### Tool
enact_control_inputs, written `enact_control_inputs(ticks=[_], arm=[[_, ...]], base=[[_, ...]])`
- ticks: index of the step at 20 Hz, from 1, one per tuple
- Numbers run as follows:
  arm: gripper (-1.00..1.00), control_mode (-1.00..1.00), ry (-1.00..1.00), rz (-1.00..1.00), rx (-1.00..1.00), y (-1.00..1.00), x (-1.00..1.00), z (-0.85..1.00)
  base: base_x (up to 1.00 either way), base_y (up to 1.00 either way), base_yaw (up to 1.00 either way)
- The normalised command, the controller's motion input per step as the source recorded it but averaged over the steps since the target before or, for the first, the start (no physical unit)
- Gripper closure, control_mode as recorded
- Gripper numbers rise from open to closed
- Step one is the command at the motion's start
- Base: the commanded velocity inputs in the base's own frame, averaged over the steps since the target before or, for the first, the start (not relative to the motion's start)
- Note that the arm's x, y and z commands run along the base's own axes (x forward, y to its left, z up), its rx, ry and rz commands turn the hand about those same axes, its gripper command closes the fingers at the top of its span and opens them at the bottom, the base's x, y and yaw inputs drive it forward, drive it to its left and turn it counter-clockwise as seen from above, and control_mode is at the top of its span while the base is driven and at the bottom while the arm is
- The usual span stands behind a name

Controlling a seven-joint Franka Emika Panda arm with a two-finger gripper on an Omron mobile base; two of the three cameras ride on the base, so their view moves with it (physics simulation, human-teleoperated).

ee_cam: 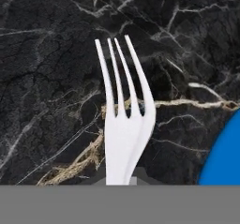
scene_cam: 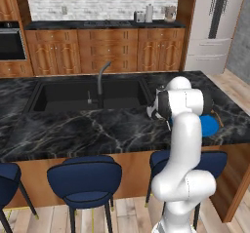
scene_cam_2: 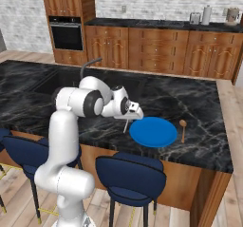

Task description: Take the fork and place it on the left side of the plate. Then take the spoon and place it on the right side of the plate. Make sure they're directly next to the plate.

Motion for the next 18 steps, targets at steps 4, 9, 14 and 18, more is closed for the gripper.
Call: enact_control_inputs(ticks=[4,9,14,18], arm=[[1.0,-1.0,0.0,0.0,0.0,-0.1,0.16,-0.32],[-1.0,-1.0,0.0,0.0,0.0,-0.09,0.01,-0.27],[-1.0,-1.0,-0.05,0.0,0.0,-0.02,0.0,-0.13],[-1.0,-1.0,-0.09,0.0,0.0,-0.17,0.0,-0.01]], base=[[0.0,0.0,0.0],[0.0,0.0,0.0],[0.0,0.0,0.0],[0.0,0.0,0.0]])
